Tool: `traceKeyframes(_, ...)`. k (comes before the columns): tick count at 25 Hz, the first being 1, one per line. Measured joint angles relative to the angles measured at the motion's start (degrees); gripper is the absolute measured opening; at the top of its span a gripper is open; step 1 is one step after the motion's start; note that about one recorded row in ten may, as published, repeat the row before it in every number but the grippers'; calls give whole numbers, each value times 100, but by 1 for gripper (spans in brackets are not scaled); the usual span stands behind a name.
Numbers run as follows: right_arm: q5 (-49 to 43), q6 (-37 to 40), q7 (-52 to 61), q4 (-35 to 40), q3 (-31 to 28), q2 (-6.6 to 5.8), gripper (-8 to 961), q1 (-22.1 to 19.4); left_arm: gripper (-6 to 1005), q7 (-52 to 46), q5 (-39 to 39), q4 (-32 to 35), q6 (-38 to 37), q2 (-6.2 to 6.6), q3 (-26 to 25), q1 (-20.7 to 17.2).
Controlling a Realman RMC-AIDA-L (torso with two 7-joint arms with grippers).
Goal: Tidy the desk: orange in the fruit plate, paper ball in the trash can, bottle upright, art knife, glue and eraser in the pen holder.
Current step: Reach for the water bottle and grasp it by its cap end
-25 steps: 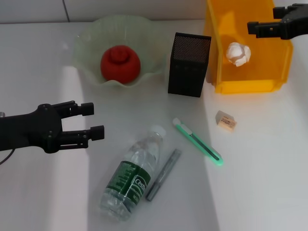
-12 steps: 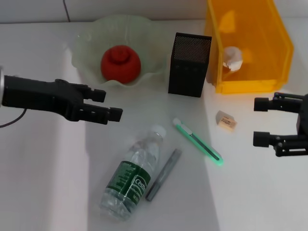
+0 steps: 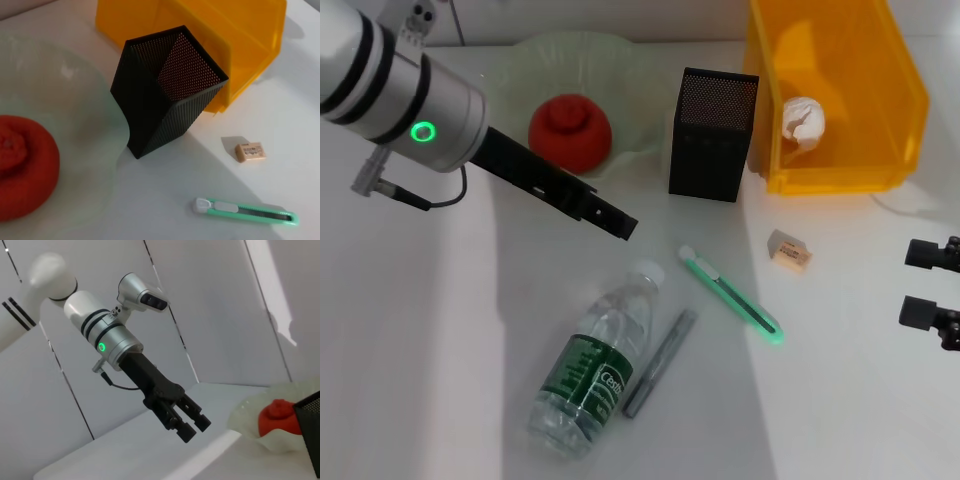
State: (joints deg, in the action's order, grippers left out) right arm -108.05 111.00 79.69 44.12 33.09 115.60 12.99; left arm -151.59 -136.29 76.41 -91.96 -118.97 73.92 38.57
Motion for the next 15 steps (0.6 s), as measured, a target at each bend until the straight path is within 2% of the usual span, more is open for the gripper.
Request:
traceKeyframes(5,-6,35,22,3,-20,-4,828,-31,817,-680,-16,-44,192,-13,564,136)
traceKeyframes(8,-7,27,22,-12,-22,1,828,-15,816,-839,2,-130,320,-18,715,139)
traceKeyframes(13,-55,1,10,-30,-24,41,828,41,816,-996,23,-557,702,-20,986,126)
traceKeyframes(15,-58,-5,5,-48,-12,61,828,49,815,-1066,76,-1026,1158,-21,1241,84)
